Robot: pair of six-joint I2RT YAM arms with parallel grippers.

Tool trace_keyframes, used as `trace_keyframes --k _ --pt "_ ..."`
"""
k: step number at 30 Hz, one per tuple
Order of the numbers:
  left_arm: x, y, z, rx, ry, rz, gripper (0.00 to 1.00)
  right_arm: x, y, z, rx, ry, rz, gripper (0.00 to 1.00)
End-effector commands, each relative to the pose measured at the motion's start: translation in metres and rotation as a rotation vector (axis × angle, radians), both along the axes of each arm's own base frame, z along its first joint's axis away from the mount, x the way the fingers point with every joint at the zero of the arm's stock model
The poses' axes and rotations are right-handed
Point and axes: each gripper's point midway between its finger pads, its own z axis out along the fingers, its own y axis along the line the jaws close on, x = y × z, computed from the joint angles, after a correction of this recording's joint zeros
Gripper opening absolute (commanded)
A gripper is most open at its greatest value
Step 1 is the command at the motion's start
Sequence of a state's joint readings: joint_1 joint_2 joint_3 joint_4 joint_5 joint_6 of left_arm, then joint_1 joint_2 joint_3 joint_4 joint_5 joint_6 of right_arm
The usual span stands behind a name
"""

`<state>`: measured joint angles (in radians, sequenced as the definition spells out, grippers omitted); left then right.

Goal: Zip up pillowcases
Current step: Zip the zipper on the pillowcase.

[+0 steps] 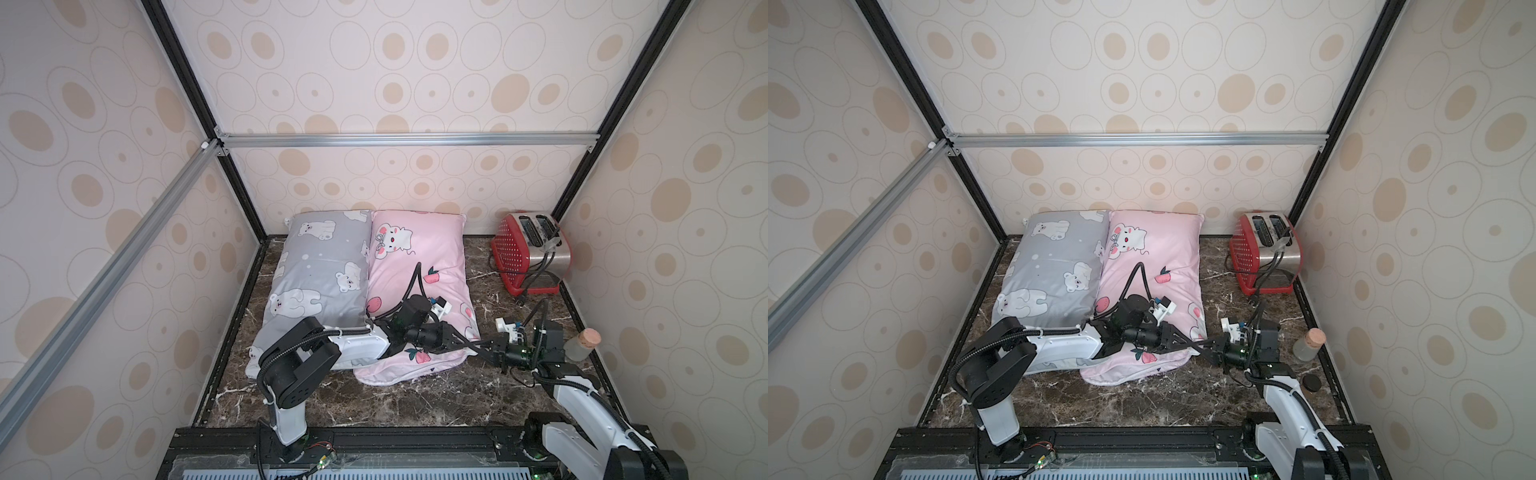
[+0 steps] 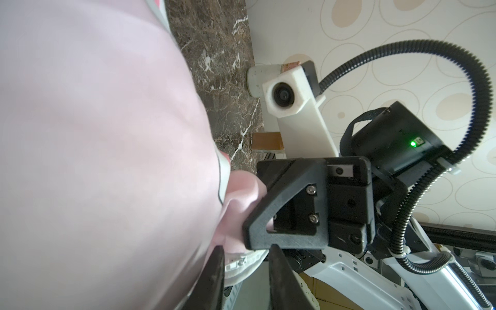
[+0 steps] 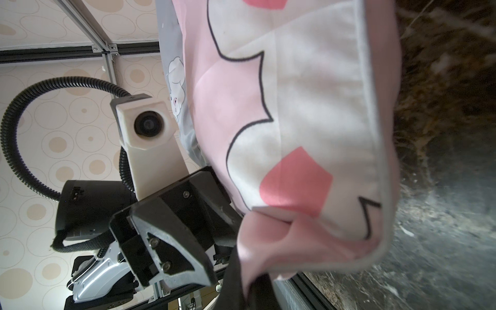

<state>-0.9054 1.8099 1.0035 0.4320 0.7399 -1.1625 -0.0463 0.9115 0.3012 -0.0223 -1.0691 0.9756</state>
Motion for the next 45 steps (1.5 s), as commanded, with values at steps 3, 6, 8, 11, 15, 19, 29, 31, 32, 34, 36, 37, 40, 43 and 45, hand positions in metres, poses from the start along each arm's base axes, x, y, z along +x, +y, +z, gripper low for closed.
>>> trace_keyframes --k 3,6,8,11,15,19,29,31,32,34,36,37,40,43,45 --pt "-0.002 -0.004 -0.008 0.012 0.014 -0.008 0.33 0.003 0.000 0.007 0.027 -0.025 -0.004 0.00" --pt "-0.002 -0.006 -0.007 0.000 0.017 -0.011 0.34 0.005 0.000 0.012 0.034 -0.041 -0.007 0.00" --pt "-0.002 -0.007 -0.003 -0.009 0.008 -0.015 0.34 0.007 0.000 0.013 0.033 -0.044 -0.010 0.00" --pt "-0.002 -0.009 0.004 -0.031 -0.013 -0.025 0.33 0.010 0.001 0.011 0.031 -0.044 -0.004 0.00" --pt "-0.002 -0.011 0.008 -0.059 -0.009 -0.025 0.32 0.013 0.004 0.011 0.018 -0.052 0.011 0.00" --pt "-0.002 -0.010 0.006 -0.041 -0.008 -0.025 0.31 0.014 0.003 0.007 0.006 -0.042 0.012 0.00" --pt "-0.002 -0.009 0.004 -0.026 -0.010 -0.030 0.29 0.010 0.001 0.003 -0.044 -0.033 0.019 0.00" --pt "-0.002 -0.009 0.003 -0.021 -0.008 -0.029 0.28 0.010 0.001 0.003 -0.043 -0.032 0.016 0.00" --pt "-0.002 -0.009 0.003 -0.018 -0.007 -0.028 0.28 0.010 0.001 0.004 -0.041 -0.035 0.017 0.00" --pt "-0.002 -0.009 0.002 -0.018 -0.007 -0.028 0.26 0.010 0.001 0.003 -0.041 -0.035 0.018 0.00" --pt "-0.002 -0.009 0.003 -0.018 -0.007 -0.028 0.26 0.009 0.001 0.002 -0.043 -0.031 0.020 0.00" --pt "-0.003 -0.009 0.002 -0.017 -0.005 -0.029 0.26 0.010 0.001 0.001 -0.044 -0.029 0.017 0.00" --pt "-0.002 -0.009 0.002 -0.015 -0.005 -0.026 0.24 0.010 0.001 0.001 -0.043 -0.031 0.015 0.00" --pt "-0.002 -0.009 -0.001 -0.008 0.000 -0.025 0.22 0.010 0.001 0.000 -0.042 -0.030 0.016 0.00" --pt "-0.002 -0.009 -0.002 -0.007 0.002 -0.024 0.21 0.010 0.001 0.000 -0.043 -0.030 0.014 0.00"
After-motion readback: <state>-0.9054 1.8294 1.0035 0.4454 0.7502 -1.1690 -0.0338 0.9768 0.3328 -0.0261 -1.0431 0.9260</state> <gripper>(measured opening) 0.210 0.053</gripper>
